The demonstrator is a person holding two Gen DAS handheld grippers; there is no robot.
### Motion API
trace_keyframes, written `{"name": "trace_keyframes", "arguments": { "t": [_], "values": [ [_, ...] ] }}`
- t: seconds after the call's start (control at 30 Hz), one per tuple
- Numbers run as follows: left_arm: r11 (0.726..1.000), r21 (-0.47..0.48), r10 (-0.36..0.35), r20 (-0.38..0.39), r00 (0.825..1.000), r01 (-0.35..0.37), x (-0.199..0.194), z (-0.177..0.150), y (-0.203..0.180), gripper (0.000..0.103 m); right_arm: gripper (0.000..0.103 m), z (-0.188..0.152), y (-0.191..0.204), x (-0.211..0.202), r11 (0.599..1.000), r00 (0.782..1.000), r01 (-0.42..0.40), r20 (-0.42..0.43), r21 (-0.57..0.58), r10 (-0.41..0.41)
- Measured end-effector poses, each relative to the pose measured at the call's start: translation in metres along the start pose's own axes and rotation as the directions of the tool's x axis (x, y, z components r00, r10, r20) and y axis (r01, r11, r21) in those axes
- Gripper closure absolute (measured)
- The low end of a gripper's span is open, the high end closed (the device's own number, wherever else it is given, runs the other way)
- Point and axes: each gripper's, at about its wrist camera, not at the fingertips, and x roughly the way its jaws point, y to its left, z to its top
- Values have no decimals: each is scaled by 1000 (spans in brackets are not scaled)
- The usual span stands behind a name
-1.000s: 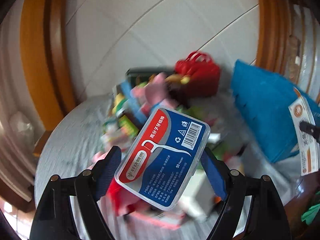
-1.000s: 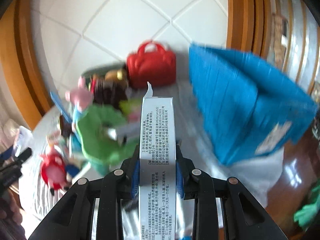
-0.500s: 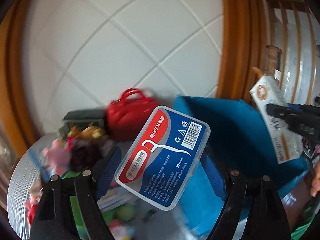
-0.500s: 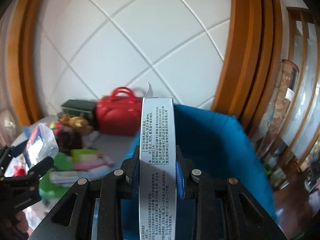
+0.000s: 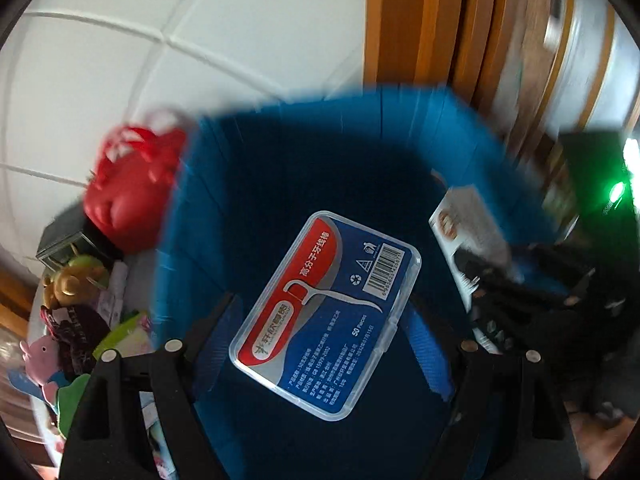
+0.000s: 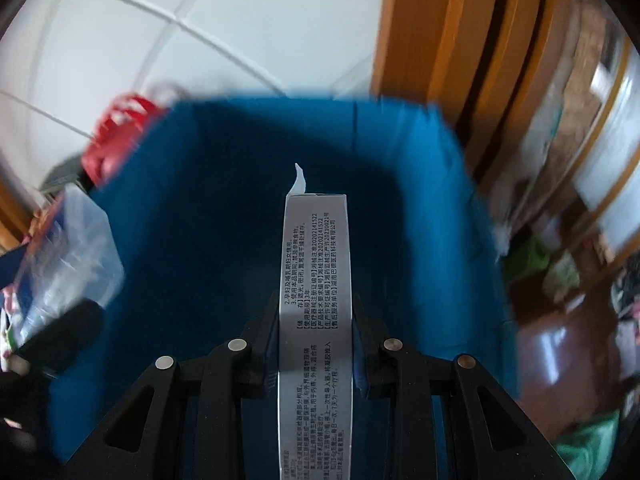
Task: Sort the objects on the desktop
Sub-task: 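Carry both items into the blue crate and open both tools to drop them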
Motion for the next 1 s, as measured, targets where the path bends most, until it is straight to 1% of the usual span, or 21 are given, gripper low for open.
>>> {"name": "trace_keyframes", "arguments": {
  "t": [0.03, 0.1, 0.13, 0.17, 0.23, 0.3, 0.33, 0.37, 0.4, 0.43, 0.47, 0.5, 0.53, 0.57, 0.63, 0.7, 0.8, 0.83, 0.93, 0.97, 1.0],
  "values": [
    [1000, 4, 0, -62, 998, 0, 22, 0, -5, 22, 74, -4, -2, 22, 1000, 998, 13, -58, -15, -14],
    [1000, -11, -3, -147, 989, 1, 54, -7, -5, 22, 74, -16, -9, 54, 1000, 988, 14, -151, -27, -18],
    [1000, -6, 7, -180, 984, -8, 64, -15, -7, 22, 74, -25, -11, 74, 1000, 976, 9, -218, -29, -15],
    [1000, 10, 18, -225, 974, -16, 78, -20, -11, 22, 74, -34, -12, 89, 999, 962, 7, -272, -34, -16],
    [999, 43, 27, -304, 952, -14, 104, -33, -21, 22, 74, -53, -12, 115, 997, 932, 17, -359, -75, -43],
    [998, 55, 25, -360, 932, -6, 126, -44, -27, 22, 74, -73, -12, 138, 992, 899, 22, -432, -121, -72],
    [999, 50, 27, -391, 920, -8, 137, -49, -28, 22, 74, -85, -12, 151, 991, 878, 17, -471, -133, -79],
    [999, 38, 28, -440, 897, -12, 152, -57, -29, 22, 74, -96, -11, 162, 990, 857, 9, -509, -140, -80],
    [1000, 19, 26, -483, 875, -19, 166, -66, -28, 22, 74, -104, -11, 170, 990, 843, -1, -533, -143, -76],
    [999, 16, 41, -522, 852, -39, 178, -74, -27, 22, 74, -112, -10, 179, 990, 827, -17, -559, -141, -65],
    [999, 20, 52, -540, 840, -50, 184, -80, -26, 22, 74, -124, -11, 189, 992, 803, -28, -593, -124, -51],
    [997, 43, 82, -567, 819, -71, 193, -89, -28, 22, 74, -133, -11, 196, 992, 784, -31, -619, -120, -50],
    [994, 67, 112, -587, 802, -90, 198, -95, -29, 22, 74, -143, -10, 203, 992, 760, -34, -648, -123, -54],
    [992, 79, 124, -592, 797, -96, 200, -99, -31, 22, 74, -154, -10, 208, 991, 732, -40, -679, -129, -59],
    [991, 103, 128, -609, 783, -82, 203, -106, -37, 22, 74, -168, -7, 213, 988, 702, -47, -708, -148, -72],
    [992, 112, 119, -620, 775, -62, 204, -111, -41, 21, 74, -175, -5, 215, 985, 692, -50, -717, -167, -86],
    [993, 113, 107, -645, 757, -45, 204, -118, -45, 21, 73, -186, -7, 216, 986, 670, -53, -738, -159, -83],
    [993, 112, 107, -651, 752, -44, 207, -115, -46, 21, 73, -190, -8, 217, 986, 662, -52, -745, -156, -83],
    [992, 124, 112, -662, 741, -39, 207, -114, -51, 21, 72, -194, -9, 216, 986, 656, -57, -750, -155, -80],
    [991, 126, 110, -665, 739, -34, 206, -115, -52, 18, 70, -196, -9, 213, 986, 660, -55, -746, -160, -84],
    [992, 124, 101, -673, 733, -23, 206, -115, -53, 15, 64, -193, -11, 213, 986, 662, -54, -745, -160, -84]
  ]
}}
